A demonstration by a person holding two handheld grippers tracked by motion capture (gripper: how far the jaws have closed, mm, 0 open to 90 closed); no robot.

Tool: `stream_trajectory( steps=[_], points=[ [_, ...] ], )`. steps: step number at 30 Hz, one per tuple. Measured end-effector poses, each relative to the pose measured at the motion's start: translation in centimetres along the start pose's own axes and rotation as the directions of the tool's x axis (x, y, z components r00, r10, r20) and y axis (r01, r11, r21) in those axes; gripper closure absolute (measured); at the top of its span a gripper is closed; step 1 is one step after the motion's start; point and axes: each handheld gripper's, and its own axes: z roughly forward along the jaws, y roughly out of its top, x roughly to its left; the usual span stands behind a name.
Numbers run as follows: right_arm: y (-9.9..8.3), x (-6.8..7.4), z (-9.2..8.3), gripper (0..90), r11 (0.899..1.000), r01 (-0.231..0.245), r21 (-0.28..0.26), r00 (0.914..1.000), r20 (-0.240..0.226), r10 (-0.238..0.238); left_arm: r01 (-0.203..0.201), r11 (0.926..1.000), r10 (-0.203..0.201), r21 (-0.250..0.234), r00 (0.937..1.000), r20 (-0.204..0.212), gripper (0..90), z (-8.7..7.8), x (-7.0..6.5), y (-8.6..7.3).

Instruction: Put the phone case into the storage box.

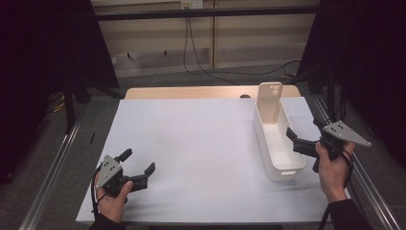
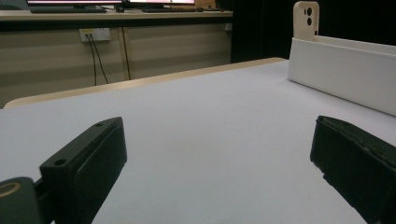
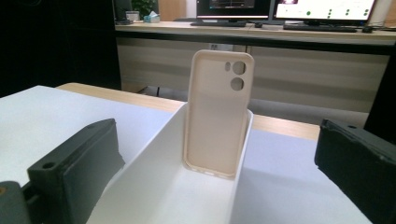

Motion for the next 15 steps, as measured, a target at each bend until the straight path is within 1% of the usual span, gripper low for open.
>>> stream_trajectory(
  steps=[2, 5, 9, 12, 15],
  points=[
    [-0.3, 0.2, -0.6, 0.0, 1.000, -0.002, -0.002, 0.9999, 0.010, 0.002, -0.004, 1.0000, 0.004, 0.000, 1.0000, -0.003, 3.6, 0.0, 0.0, 0.0],
    [-0.4, 0.6, -2.0, 0.0, 1.000, -0.004, -0.022, 0.9995, 0.032, 0.005, -0.006, 1.0000, 0.006, 0.001, 1.0000, -0.005, 3.6, -0.1, 0.0, 0.0],
    [-0.9, 1.0, -3.3, 0.0, 1.000, 0.003, -0.026, 0.9992, 0.039, -0.002, -0.009, 1.0000, 0.009, 0.002, 1.0000, -0.003, 3.6, -0.3, 0.1, 0.0],
    [-1.3, 1.4, -3.9, 0.0, 0.999, -0.007, -0.033, 0.9993, 0.037, 0.008, -0.005, 1.0000, 0.005, 0.000, 0.9998, -0.019, 3.6, -0.5, 0.4, 0.0],
    [-2.0, 2.0, -4.5, 0.0, 0.999, 0.001, -0.033, 0.9994, 0.033, 0.001, -0.001, 1.0000, 0.001, 0.002, 0.9997, -0.023, 3.6, -0.6, 0.4, -0.1]
  ],
)
